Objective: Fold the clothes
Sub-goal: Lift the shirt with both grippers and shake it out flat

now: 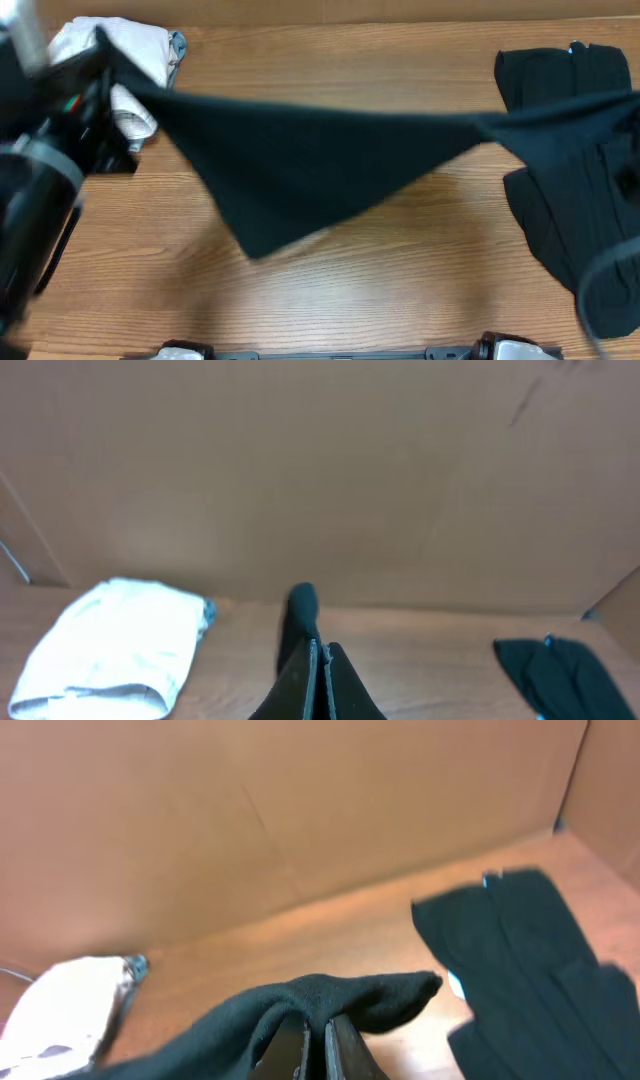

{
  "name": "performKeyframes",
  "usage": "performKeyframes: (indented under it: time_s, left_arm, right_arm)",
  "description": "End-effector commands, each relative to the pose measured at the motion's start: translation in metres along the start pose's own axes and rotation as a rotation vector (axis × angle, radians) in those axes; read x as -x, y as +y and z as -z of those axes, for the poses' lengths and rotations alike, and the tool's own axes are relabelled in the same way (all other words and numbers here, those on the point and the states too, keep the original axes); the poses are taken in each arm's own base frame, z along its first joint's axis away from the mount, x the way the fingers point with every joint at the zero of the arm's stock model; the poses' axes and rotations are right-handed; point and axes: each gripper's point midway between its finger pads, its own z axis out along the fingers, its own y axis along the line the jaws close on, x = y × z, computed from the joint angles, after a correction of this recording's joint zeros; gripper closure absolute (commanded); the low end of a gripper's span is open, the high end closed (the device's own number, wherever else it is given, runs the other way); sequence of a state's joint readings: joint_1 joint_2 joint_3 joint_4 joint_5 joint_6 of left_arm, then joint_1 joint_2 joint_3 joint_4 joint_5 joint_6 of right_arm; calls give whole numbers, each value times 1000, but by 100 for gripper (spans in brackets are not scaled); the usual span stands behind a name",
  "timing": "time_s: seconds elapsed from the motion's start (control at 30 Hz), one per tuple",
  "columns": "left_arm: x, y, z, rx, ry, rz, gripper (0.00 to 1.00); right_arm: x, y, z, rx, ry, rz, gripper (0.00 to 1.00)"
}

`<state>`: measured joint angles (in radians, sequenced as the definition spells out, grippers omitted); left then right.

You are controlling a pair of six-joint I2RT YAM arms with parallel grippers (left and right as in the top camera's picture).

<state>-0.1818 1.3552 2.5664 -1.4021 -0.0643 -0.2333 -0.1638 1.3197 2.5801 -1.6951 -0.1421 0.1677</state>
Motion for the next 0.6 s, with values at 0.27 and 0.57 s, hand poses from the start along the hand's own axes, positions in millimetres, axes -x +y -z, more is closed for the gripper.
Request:
performKeyframes:
  time_s: [0.27,0.57]
  left_arm:
    - [-5,30,91,107,-110,83,96]
    - [-42,64,35,346,101,107,96]
  right_arm:
    - [-12,4,135,-14,-327,45,96]
    - [-27,-14,85,-92,-157,26,96]
